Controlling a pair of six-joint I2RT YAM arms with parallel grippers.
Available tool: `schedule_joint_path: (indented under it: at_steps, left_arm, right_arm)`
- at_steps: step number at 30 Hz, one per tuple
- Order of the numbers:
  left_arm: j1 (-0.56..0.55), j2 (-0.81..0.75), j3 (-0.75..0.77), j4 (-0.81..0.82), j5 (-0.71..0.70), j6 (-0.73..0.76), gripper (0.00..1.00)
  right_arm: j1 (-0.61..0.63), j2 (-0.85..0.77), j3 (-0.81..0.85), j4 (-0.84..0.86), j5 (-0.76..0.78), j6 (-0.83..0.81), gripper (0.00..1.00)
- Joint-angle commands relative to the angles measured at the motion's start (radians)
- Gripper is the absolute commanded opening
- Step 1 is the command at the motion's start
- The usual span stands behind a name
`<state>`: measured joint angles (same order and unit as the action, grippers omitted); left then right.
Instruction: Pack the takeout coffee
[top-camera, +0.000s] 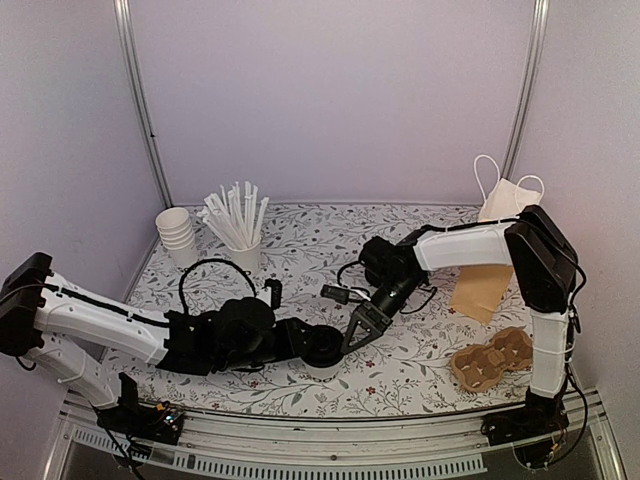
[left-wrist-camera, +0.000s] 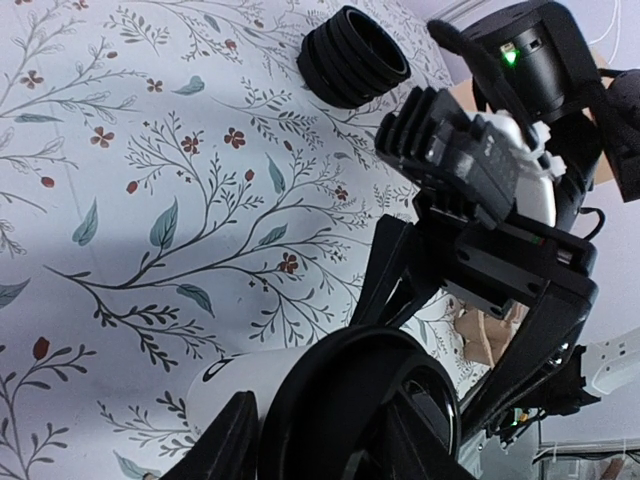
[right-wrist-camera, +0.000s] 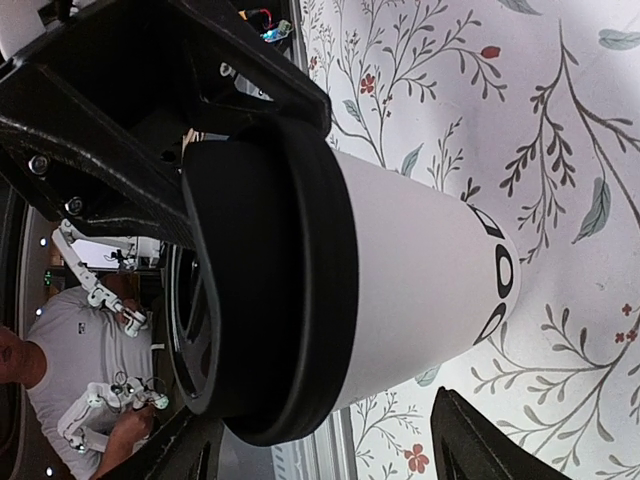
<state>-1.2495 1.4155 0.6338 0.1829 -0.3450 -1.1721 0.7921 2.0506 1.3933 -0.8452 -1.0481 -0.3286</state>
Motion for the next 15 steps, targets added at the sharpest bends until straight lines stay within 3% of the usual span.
schedule_joint_path:
  at_steps: [1, 5, 8, 15]
  left_arm:
    - [-0.016, 0.035, -0.039, -0.094, 0.019, -0.003, 0.42]
    - [-0.016, 0.033, -0.044, -0.102, 0.019, -0.009, 0.42]
    - [-0.016, 0.03, -0.049, -0.113, 0.021, -0.014, 0.42]
    - [-0.021, 0.018, -0.058, -0.128, 0.02, -0.018, 0.42]
  right_arm:
    - [0.012, 0.096, -0.053, 0.048, 0.239, 0.052, 0.73]
    - [0.012, 0.142, -0.058, 0.057, 0.368, 0.103, 0.65]
    - [0.013, 0.179, -0.071, 0.064, 0.551, 0.133, 0.57]
    - [0.014, 0.167, -0.061, 0.066, 0.682, 0.13, 0.56]
